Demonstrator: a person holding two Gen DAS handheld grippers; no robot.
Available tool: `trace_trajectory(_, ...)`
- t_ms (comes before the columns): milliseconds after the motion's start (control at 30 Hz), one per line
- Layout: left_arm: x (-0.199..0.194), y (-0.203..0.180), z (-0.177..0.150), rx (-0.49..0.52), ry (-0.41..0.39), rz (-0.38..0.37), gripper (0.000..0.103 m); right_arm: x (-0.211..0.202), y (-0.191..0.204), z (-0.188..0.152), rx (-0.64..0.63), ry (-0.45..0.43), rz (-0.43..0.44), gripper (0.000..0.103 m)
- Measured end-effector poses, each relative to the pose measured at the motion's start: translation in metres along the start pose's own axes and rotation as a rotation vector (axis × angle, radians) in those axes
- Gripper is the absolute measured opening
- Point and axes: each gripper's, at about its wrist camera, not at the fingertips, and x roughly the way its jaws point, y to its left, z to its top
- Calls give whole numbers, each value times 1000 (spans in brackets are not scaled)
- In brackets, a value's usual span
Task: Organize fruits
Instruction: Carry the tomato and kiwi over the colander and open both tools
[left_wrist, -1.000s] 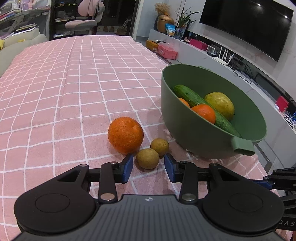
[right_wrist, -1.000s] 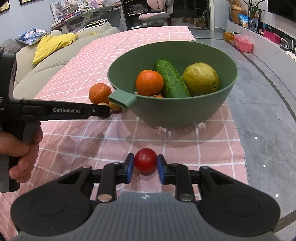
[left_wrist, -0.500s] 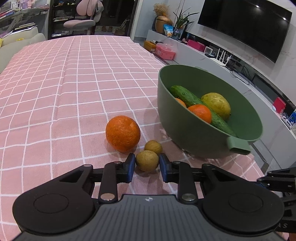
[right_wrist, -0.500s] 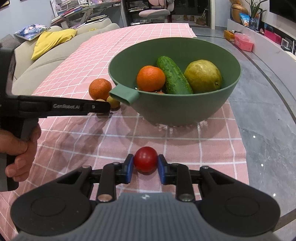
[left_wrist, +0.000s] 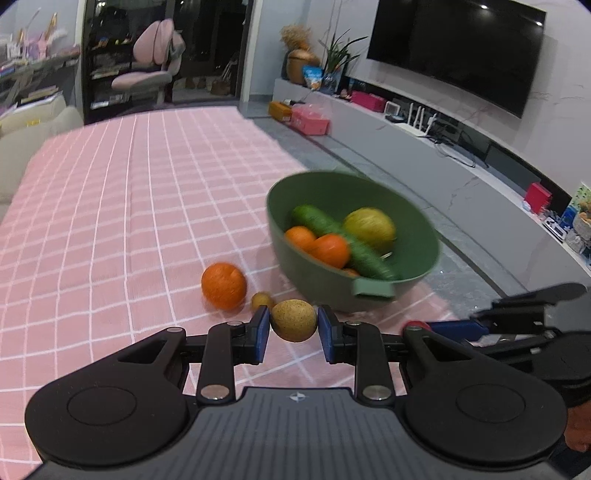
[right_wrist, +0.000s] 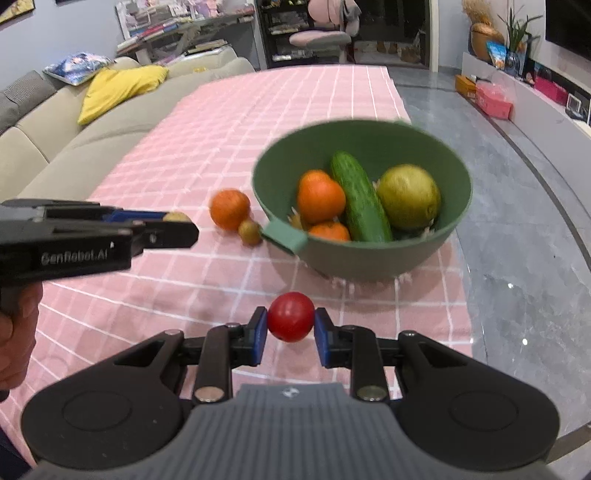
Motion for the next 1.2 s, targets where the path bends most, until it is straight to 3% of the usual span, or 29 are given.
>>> trace_trajectory(400,-49,-44,29,64,-57,72,31,-63,0,36,11,-130,43,23)
trace_trajectory(767,-36,-62,45,98,-36,27,31,-85,-33,61,52,-170,38,23)
trace_trajectory(1000,-1,-84,114,322,-78,35,32,-77,-75,138,83,-214,71,24)
trace_trajectory(1200,61,-88,130,519,-34,-22,32,-40,-105,166,85,-162,115,24)
